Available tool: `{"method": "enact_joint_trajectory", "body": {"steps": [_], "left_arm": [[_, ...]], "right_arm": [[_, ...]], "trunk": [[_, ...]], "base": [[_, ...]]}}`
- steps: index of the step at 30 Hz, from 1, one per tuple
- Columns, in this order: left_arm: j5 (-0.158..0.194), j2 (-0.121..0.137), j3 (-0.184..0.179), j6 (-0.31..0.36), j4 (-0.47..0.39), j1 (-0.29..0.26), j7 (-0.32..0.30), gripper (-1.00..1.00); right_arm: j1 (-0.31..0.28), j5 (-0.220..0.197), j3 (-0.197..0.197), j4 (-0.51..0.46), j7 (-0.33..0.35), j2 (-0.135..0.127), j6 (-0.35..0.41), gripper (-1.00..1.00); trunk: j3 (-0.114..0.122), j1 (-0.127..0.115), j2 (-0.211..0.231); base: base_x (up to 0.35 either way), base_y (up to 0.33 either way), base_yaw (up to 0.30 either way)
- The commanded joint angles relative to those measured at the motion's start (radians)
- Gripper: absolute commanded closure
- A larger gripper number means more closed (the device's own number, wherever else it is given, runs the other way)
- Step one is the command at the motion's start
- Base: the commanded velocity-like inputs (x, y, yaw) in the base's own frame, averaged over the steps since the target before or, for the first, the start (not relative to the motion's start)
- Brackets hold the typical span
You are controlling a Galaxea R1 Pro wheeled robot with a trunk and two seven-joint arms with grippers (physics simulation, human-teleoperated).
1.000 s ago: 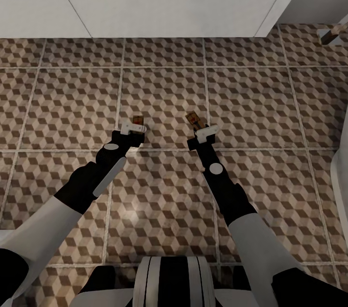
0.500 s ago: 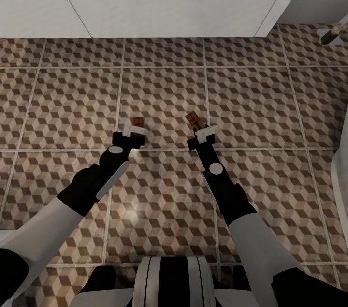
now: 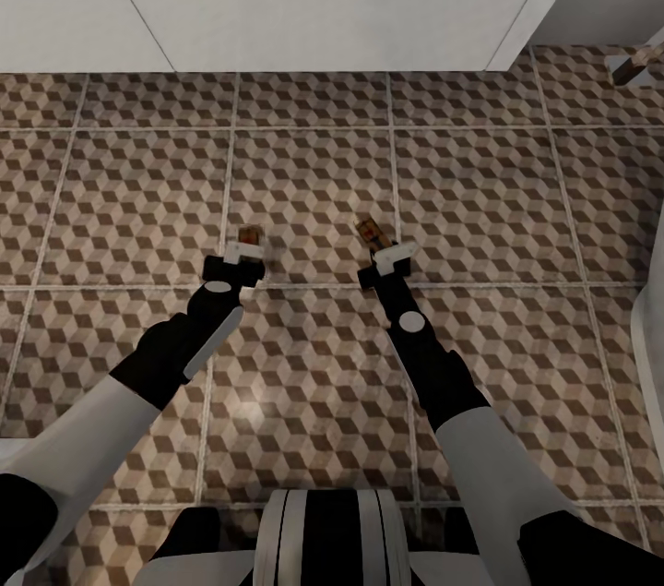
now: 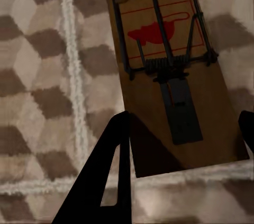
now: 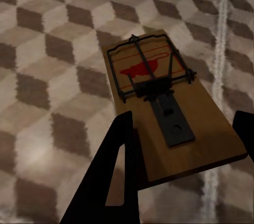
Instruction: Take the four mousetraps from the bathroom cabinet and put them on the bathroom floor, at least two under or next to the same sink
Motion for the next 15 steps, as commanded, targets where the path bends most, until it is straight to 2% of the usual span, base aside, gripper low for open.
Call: {"method": "enact_joint_trajectory", "body": {"steps": [1, 4, 5, 7, 9, 15], "left_arm": [[0.009, 0.001, 0.005, 0.003, 0.005, -0.001, 0.011, 1.00], [0.009, -0.003, 0.056, 0.003, 0.041, -0.001, -0.032, 1.00], [0.009, -0.006, 0.079, 0.003, 0.058, -0.001, -0.066, 1.00], [0.009, -0.021, 0.124, 0.003, 0.096, -0.002, -0.134, 1.00], [0.007, -0.032, 0.149, 0.003, 0.122, -0.003, -0.163, 1.00], [0.005, -0.043, 0.174, 0.003, 0.149, -0.006, -0.191, 1.00]], "right_arm": [[-0.001, 0.009, 0.001, 0.001, -0.007, 0.000, 0.013, 1.00], [-0.003, 0.009, 0.001, -0.005, -0.004, 0.000, 0.099, 1.00], [-0.006, 0.009, 0.001, -0.006, -0.003, 0.000, 0.127, 1.00], [-0.012, 0.009, 0.001, -0.007, -0.002, 0.000, 0.162, 1.00], [-0.018, 0.009, 0.001, -0.008, -0.002, 0.000, 0.179, 1.00], [-0.057, 0.009, 0.000, -0.008, -0.001, 0.000, 0.247, 1.00]], "trunk": [[0.000, 0.000, 0.000], [0.000, 0.000, 0.000], [0.000, 0.000, 0.000], [0.000, 0.000, 0.000], [0.000, 0.000, 0.000], [0.000, 0.000, 0.000]], "base": [[0.000, 0.000, 0.000], [0.000, 0.000, 0.000], [0.000, 0.000, 0.000], [0.000, 0.000, 0.000], [0.000, 0.000, 0.000], [0.000, 0.000, 0.000]]}}
